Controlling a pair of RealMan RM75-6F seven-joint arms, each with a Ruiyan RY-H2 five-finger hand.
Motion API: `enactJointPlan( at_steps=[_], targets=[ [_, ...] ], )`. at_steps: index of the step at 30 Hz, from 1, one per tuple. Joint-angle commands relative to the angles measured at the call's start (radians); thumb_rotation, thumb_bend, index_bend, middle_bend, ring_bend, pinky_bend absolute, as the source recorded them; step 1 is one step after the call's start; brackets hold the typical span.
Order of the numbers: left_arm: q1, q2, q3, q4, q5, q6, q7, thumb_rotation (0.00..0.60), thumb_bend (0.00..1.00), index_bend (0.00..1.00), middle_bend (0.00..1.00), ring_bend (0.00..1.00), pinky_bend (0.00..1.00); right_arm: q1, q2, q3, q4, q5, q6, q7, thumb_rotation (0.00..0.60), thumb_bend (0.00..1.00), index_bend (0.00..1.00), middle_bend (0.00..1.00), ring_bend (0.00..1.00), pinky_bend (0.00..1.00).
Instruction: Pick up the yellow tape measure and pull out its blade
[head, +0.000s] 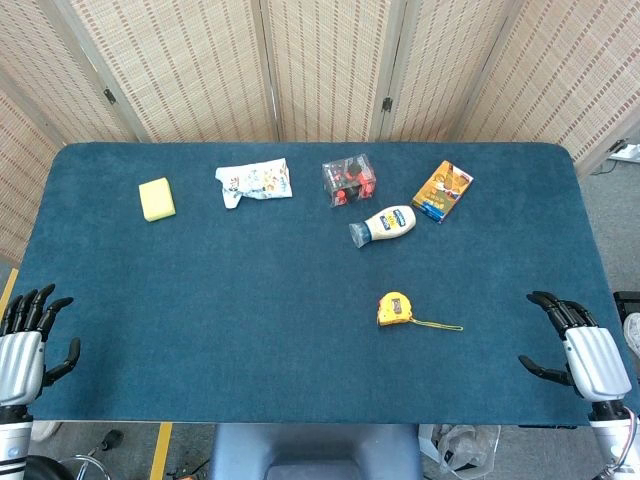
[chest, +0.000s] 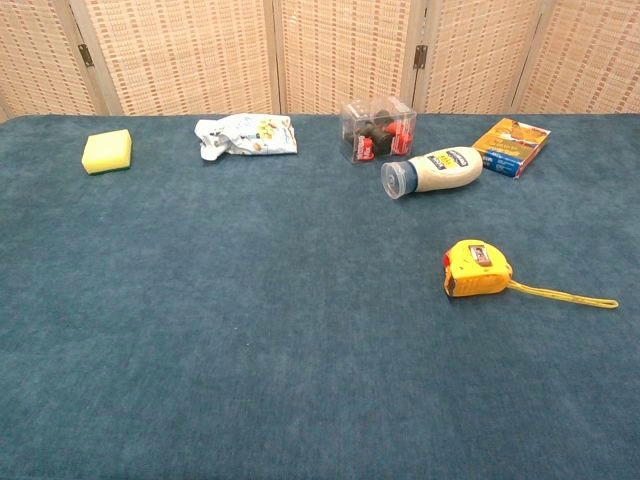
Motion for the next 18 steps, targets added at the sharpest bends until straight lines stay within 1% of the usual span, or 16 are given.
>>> enactJointPlan(
  at_steps=[1, 10, 13, 16, 18],
  targets=[
    [0.0, -0.001, -0.001, 0.0, -0.006, -0.002, 0.003, 0.576, 0.49, 0.23, 0.11, 0.06, 0.02, 0.001, -0.001, 0.001, 0.0, 0.001, -0.001, -0.001, 0.6, 0.18, 0.17, 0.2, 0.27, 0.18],
    [-0.001, -0.004, -0.001, 0.0, -0.016, -0.011, 0.007, 0.575, 0.49, 0.23, 0.11, 0.06, 0.02, 0.032, 0.003, 0.004, -0.013, -0.011, -0.041, -0.036, 0.6, 0.18, 0.16, 0.2, 0.27, 0.18],
    [0.0, -0.004, -0.003, 0.001, -0.018, -0.008, 0.003, 0.575, 0.49, 0.23, 0.11, 0.06, 0.02, 0.063, 0.011, 0.013, -0.028, -0.019, -0.074, -0.06, 0.6, 0.18, 0.11, 0.2, 0.27, 0.18],
    [0.001, -0.003, -0.003, 0.001, -0.017, -0.007, -0.001, 0.578, 0.49, 0.23, 0.11, 0.06, 0.02, 0.107, 0.018, 0.028, -0.044, -0.021, -0.126, -0.093, 0.6, 0.18, 0.11, 0.2, 0.27, 0.18],
    [0.003, -0.003, -0.001, 0.001, -0.011, -0.003, -0.002, 0.579, 0.49, 0.23, 0.11, 0.06, 0.02, 0.146, 0.019, 0.039, -0.054, -0.015, -0.18, -0.125, 0.6, 0.18, 0.11, 0.2, 0.27, 0.18]
  ],
)
